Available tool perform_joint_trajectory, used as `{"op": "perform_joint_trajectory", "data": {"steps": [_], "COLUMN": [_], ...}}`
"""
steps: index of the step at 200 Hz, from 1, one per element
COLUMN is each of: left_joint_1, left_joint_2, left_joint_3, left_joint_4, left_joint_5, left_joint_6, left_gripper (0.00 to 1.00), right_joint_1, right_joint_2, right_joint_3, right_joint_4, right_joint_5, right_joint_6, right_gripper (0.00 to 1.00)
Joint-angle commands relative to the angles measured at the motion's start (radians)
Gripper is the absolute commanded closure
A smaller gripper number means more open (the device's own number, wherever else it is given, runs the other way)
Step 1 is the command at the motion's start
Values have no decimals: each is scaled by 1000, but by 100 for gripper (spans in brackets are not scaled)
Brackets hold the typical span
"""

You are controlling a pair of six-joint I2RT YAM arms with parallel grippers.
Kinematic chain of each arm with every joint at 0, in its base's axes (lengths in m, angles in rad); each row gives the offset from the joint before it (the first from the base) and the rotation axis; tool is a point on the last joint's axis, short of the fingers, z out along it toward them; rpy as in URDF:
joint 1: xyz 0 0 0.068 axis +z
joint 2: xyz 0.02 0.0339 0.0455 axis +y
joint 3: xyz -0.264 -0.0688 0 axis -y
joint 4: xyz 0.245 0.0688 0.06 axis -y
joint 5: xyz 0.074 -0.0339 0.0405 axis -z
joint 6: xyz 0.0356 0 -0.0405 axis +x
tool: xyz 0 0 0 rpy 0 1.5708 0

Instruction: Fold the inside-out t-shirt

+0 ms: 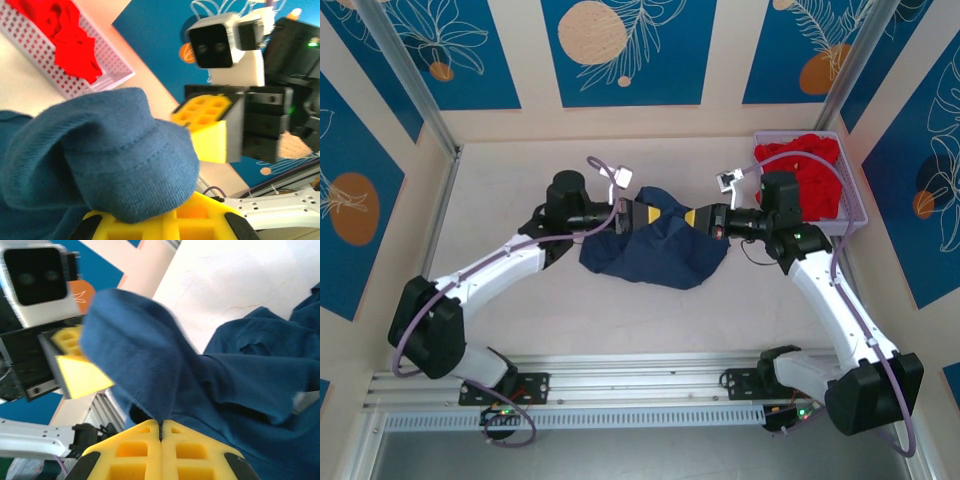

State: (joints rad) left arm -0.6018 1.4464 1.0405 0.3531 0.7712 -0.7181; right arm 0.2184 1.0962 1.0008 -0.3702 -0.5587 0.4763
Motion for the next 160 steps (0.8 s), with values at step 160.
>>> {"op": "perform_joint_trajectory", "data": {"steps": [160], "left_joint_1": [13], "left_joint_2": [-41], "left_joint_3": [43], "left_joint_4": [-177], "left_joint_5": [170], "left_joint_6": [210], "left_gripper": [100], "right_joint_1": [52], "right_joint_2": [84], "right_joint_3": [163], "right_joint_4": [-322], "right_joint_5": [254], "right_joint_6": [-203], "right_gripper": [71]}}
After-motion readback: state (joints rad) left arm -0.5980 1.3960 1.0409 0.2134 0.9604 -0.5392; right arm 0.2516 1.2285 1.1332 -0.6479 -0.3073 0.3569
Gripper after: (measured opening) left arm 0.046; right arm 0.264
